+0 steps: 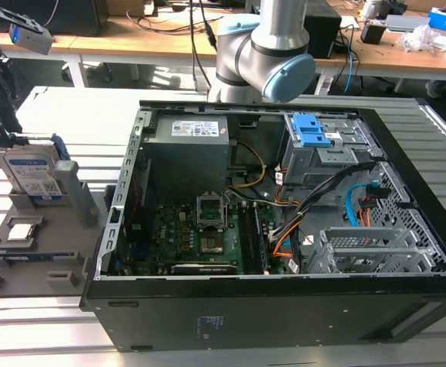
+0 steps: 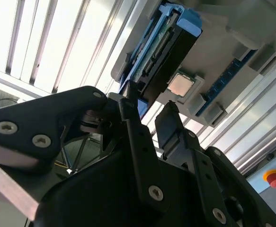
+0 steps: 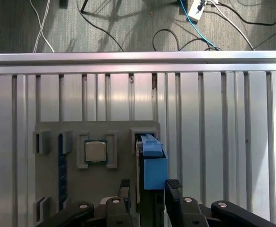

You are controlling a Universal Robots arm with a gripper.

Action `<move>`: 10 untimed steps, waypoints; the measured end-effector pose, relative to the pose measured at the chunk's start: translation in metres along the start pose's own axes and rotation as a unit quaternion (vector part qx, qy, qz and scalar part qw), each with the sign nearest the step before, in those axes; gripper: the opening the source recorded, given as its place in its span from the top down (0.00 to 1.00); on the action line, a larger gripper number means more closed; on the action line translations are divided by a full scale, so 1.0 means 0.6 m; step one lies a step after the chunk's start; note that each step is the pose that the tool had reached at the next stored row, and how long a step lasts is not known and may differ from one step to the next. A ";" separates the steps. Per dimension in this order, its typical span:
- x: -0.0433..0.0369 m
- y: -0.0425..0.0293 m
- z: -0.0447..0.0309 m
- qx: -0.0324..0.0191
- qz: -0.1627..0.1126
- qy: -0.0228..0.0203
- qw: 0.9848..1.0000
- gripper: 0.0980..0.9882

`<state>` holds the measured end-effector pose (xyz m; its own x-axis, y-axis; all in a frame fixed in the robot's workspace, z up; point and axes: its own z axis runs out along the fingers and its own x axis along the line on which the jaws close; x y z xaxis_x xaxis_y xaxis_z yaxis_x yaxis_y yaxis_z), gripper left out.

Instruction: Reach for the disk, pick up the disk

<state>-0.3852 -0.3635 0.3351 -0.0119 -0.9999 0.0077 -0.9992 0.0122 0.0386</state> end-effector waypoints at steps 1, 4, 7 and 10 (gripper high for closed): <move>-0.001 0.001 0.001 0.000 0.000 0.000 1.000 0.63; -0.003 0.002 0.003 0.000 0.000 0.000 1.000 0.63; -0.004 0.003 0.006 0.000 0.000 0.000 1.000 0.63; -0.005 0.003 0.009 0.000 0.000 0.000 1.000 0.63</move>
<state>-0.3872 -0.3606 0.3296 -0.0118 -0.9999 0.0075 -0.9992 0.0121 0.0384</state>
